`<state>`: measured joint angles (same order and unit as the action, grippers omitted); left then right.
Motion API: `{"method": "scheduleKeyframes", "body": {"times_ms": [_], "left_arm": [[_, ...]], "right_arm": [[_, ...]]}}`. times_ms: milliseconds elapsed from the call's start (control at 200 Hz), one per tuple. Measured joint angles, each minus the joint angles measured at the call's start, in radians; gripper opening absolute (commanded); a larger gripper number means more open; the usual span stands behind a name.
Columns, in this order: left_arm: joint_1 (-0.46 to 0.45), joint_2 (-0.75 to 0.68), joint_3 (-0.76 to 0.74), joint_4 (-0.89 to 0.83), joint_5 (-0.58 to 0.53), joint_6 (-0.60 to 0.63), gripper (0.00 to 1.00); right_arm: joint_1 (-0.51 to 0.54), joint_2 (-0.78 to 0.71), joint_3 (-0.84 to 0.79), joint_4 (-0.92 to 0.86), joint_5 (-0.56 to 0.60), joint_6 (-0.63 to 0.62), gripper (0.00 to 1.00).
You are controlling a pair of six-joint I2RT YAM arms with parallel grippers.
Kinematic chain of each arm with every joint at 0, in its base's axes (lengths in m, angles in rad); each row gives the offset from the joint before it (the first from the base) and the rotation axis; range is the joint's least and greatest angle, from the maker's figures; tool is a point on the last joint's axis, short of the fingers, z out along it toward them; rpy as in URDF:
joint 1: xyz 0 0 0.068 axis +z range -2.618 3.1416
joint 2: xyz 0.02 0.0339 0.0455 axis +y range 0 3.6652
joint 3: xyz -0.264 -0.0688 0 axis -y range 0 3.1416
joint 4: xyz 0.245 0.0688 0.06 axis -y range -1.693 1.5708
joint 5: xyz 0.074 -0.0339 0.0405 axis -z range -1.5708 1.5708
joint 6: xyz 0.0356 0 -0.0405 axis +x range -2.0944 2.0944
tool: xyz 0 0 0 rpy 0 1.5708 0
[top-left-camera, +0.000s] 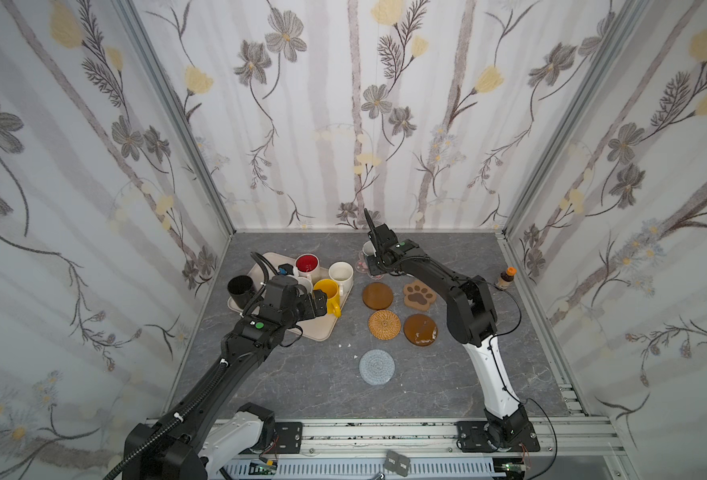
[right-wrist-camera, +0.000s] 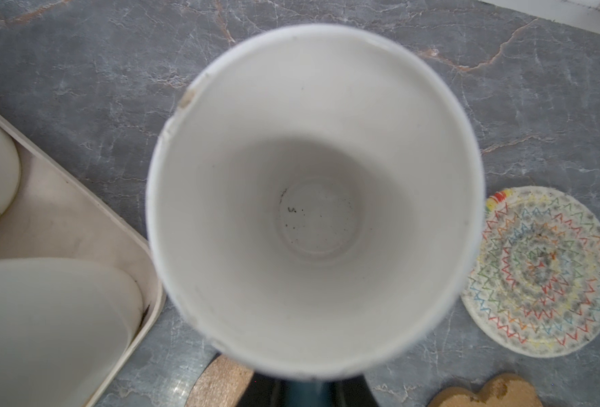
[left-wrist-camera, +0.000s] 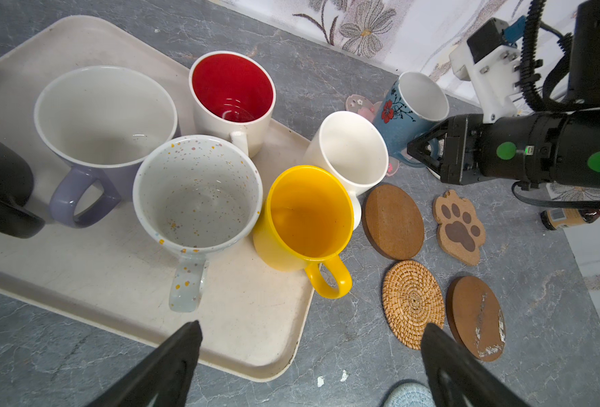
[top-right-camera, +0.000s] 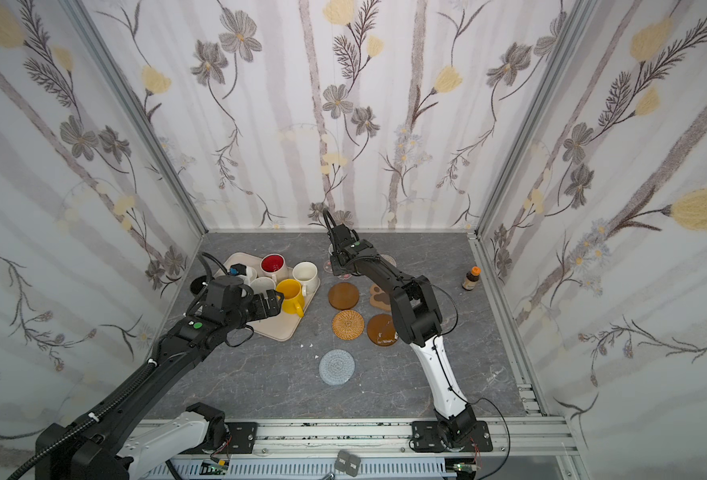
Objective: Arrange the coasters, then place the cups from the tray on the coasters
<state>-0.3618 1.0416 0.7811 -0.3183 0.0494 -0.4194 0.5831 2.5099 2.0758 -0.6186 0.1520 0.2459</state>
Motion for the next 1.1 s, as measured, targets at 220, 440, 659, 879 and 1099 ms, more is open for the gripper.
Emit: {"method": "scheduleKeyframes", "body": {"times_ms": [220,440,659,879,1099], "left_arm": [[0.0,0.0,0.0,0.0,0.0,0.0,1.0],[0.0,0.0,-0.001,0.0,0.007,0.0,1.0],[0.001,-0.006,-0.001,0.0,0.007,0.0,1.0],[0.001,-0.009,-0.001,0.0,0.007,0.0,1.0],[0.001,-0.008,-0.001,0.0,0.007,0.0,1.0]], "right_arm": [[0.0,0.002,0.0,0.001,0.0,0.006,0.17],[0.0,0.003,0.0,0.003,0.0,0.007,0.23],[0.0,0.005,0.0,0.004,0.002,0.01,0.12],[-0.001,0.004,0.0,0.006,0.003,0.014,0.06],[-0.001,-0.019,0.0,0.005,0.004,0.014,0.05]]}}
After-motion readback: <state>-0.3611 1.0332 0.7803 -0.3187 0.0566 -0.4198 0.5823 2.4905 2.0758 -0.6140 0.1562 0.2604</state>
